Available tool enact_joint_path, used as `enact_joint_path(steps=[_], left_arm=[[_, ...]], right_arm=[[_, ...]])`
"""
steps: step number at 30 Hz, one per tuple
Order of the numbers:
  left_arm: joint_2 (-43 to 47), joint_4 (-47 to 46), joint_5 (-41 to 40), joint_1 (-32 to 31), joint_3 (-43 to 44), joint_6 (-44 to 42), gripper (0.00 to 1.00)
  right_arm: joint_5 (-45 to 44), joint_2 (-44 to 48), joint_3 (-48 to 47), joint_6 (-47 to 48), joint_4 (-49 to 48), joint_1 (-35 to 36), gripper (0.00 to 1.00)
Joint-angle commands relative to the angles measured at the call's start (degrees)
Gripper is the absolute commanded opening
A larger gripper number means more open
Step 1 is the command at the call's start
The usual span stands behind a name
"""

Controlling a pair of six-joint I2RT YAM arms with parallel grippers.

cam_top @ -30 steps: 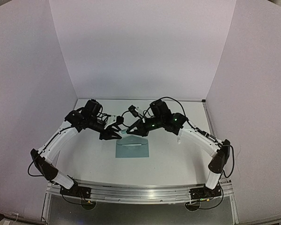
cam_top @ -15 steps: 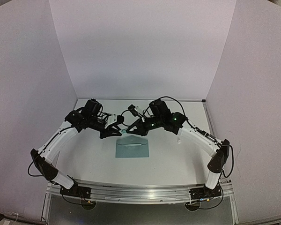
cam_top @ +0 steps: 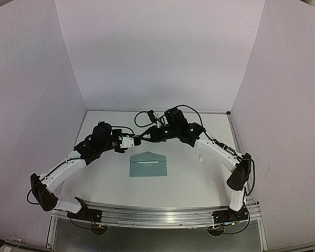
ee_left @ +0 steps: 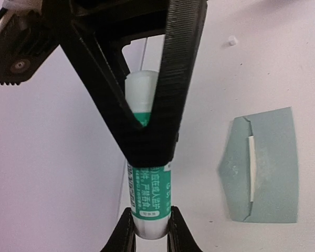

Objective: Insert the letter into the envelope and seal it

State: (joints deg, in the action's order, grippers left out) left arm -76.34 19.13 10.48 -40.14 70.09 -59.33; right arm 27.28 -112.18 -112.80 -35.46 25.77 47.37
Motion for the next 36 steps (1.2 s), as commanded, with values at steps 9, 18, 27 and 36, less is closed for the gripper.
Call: enact_joint_path(steps=[9, 18, 27, 36], left_arm=[[4.85, -28.66, -5.67, -3.01, -10.68, -26.74, 0.00], [7.79, -11.65, 4.74, 2.20, 0.08, 7.53, 1.00], [11.32, -18.40, 31.37, 7.18, 0.08, 18.14, 0.96], [6.06, -22.65, 36.78, 7.19, 7.77, 30.06, 0.83]], right_arm=[[-0.27, -0.55, 3.54, -12.62, -8.86, -1.00, 0.00], [10.74, 6.81, 10.27, -10.64, -25.04, -5.93, 0.00], [27.23, 5.70, 11.45, -22.41, -52.80, -7.33, 0.00], [33.50, 3.88, 8.05, -24.68, -60.61, -5.02, 0.00]])
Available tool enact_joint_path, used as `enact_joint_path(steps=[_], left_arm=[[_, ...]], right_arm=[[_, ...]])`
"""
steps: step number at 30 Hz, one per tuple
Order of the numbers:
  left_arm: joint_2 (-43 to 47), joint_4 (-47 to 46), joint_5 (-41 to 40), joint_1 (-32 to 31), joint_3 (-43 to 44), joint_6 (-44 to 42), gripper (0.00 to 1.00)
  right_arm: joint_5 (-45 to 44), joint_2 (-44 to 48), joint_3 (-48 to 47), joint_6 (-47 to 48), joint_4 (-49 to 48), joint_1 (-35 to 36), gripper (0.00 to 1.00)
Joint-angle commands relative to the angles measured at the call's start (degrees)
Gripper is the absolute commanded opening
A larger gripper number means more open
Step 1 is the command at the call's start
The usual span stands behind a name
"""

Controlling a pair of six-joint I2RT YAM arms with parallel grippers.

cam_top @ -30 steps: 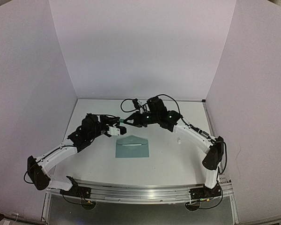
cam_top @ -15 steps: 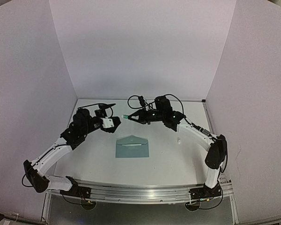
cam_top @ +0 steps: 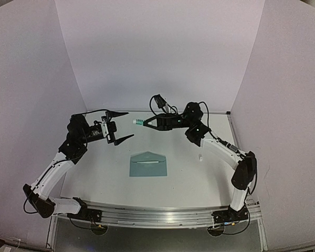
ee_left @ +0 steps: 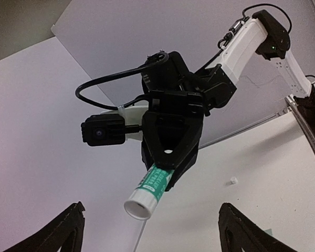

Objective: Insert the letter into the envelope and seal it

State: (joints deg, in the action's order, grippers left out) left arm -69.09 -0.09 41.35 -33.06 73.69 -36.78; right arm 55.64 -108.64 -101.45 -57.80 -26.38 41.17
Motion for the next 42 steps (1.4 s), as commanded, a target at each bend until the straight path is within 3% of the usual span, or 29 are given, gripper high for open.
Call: enact_joint_path(steps=[1, 5, 14, 19, 23, 28, 31, 33, 35, 36, 38, 40, 42], left_arm=[[-1.32, -3.27, 7.10, 0.10, 4.27, 7.47, 0.79], [-1.44, 0.88, 11.14, -0.02, 4.88, 3.48, 0.64], [-2.31, 6.18, 8.74, -1.33, 7.82, -0.62, 0.60], [-2.72, 7.85, 7.92, -1.74, 8.15, -2.41, 0.44], [-3.07, 8.30, 7.88, -1.90, 8.37, -2.93, 0.41], [-3.28, 8.52, 7.41, -2.06, 8.38, -3.23, 0.22], [-3.16, 8.71, 6.72, -2.11, 8.22, -3.63, 0.04], [-3.04, 9.20, 6.22, -2.18, 8.35, -3.67, 0.00], [-3.07, 10.35, 4.97, -2.25, 8.89, -3.29, 0.00], [-3.11, 11.06, 3.58, -2.47, 9.04, -2.78, 0.00], [-3.60, 14.10, -2.19, -2.68, 10.13, 0.69, 0.00], [-5.16, 21.02, -8.35, -2.68, 12.74, 3.98, 0.00], [-6.98, 28.12, -13.65, -2.70, 15.21, 6.54, 0.00]], right_arm=[[5.41, 0.32, -3.37, -2.56, -8.95, 1.36, 0.00], [5.43, 0.11, -3.34, -3.46, -9.72, 1.63, 0.00], [5.55, -1.54, -3.16, -4.52, -9.69, 1.96, 0.00], [6.12, -3.00, -4.27, -4.82, -9.72, 2.60, 0.00], [6.56, -3.69, -5.14, -5.07, -9.74, 2.84, 0.00], [6.64, -4.03, -5.16, -5.49, -9.75, 3.03, 0.00], [6.60, -3.95, -5.12, -5.40, -9.74, 3.04, 0.00], [6.35, -4.01, -4.85, -5.41, -9.69, 3.04, 0.00], [5.25, -3.99, -3.99, -5.53, -9.61, 2.86, 0.14], [4.65, -3.85, -3.36, -5.52, -9.57, 2.51, 0.36], [2.54, -2.67, -0.34, -4.96, -9.47, 1.45, 0.63], [-1.71, -0.34, 4.73, -4.46, -9.37, -0.57, 0.79], [-7.00, 2.70, 10.27, -4.18, -8.22, -3.44, 0.85]])
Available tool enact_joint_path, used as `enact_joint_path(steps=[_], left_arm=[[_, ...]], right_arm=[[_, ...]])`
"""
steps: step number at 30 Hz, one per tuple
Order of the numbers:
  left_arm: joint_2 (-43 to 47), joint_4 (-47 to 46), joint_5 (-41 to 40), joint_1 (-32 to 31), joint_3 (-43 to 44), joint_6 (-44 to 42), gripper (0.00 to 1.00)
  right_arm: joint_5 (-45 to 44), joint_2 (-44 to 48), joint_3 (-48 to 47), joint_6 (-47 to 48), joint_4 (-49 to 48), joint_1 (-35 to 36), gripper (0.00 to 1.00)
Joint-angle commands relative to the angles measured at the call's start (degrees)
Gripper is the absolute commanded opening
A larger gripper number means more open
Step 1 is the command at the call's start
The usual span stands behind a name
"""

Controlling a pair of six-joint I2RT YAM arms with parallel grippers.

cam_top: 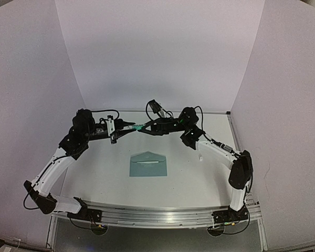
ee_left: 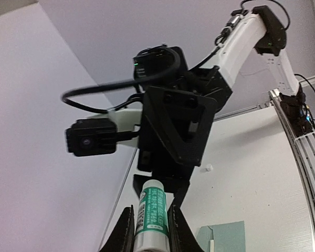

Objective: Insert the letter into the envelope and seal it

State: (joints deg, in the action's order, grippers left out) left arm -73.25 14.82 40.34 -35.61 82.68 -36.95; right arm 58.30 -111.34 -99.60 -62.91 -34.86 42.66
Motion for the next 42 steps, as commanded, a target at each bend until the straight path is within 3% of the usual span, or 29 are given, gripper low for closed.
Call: enact_joint_path(steps=[1, 3, 7, 10, 13, 19, 21, 24, 25, 31, 38, 42], left_arm=[[-3.82, 17.13, -15.37, -0.16, 7.36, 7.93, 0.00], [-6.42, 23.48, -18.81, -0.16, 9.30, 11.30, 0.00], [-12.44, 33.63, -23.69, -0.80, 11.31, 17.60, 0.00], [-16.34, 36.13, -26.58, -3.03, 10.41, 19.66, 0.00], [-18.41, 32.35, -29.32, -6.07, 6.81, 20.15, 0.00], [-22.76, 23.54, -27.39, -8.50, -0.03, 23.26, 0.00], [-24.73, 22.96, -26.36, -8.64, -0.65, 24.74, 0.00], [-27.46, 20.59, -26.50, -8.60, -1.78, 26.30, 0.00], [-28.42, 19.30, -26.77, -8.60, -1.95, 26.39, 0.00], [-32.68, 15.31, -25.77, -8.66, -1.80, 29.41, 0.00], [-33.55, 7.44, -28.58, -8.67, -6.82, 33.58, 0.00], [-35.62, 6.61, -32.12, -8.72, -6.50, 36.00, 0.00]], right_arm=[[-12.83, 7.24, 11.43, 1.17, 1.39, -6.32, 0.85], [-22.00, 10.96, 17.34, 5.25, 8.22, -8.71, 0.87], [-38.46, 14.87, 16.50, 19.84, 36.20, -9.45, 0.89], [-49.34, 14.48, 16.01, 20.88, 50.80, -9.40, 0.91], [-52.67, 12.86, 18.78, 19.59, 52.72, -8.46, 0.92], [-48.73, 7.69, 19.76, 16.77, 53.14, -6.63, 0.91], [-47.02, 6.05, 19.86, 15.63, 53.07, -6.05, 0.78], [-45.44, 3.35, 19.23, 13.25, 53.05, -4.93, 0.16], [-44.94, 1.98, 18.63, 12.90, 53.05, -4.32, 0.03], [-42.40, -4.65, 16.78, 9.63, 52.55, -1.37, 0.00], [-35.73, -9.87, 17.78, 6.35, 41.83, -0.92, 0.00], [-38.98, -10.05, 20.01, 4.58, 41.24, -0.69, 0.00]])
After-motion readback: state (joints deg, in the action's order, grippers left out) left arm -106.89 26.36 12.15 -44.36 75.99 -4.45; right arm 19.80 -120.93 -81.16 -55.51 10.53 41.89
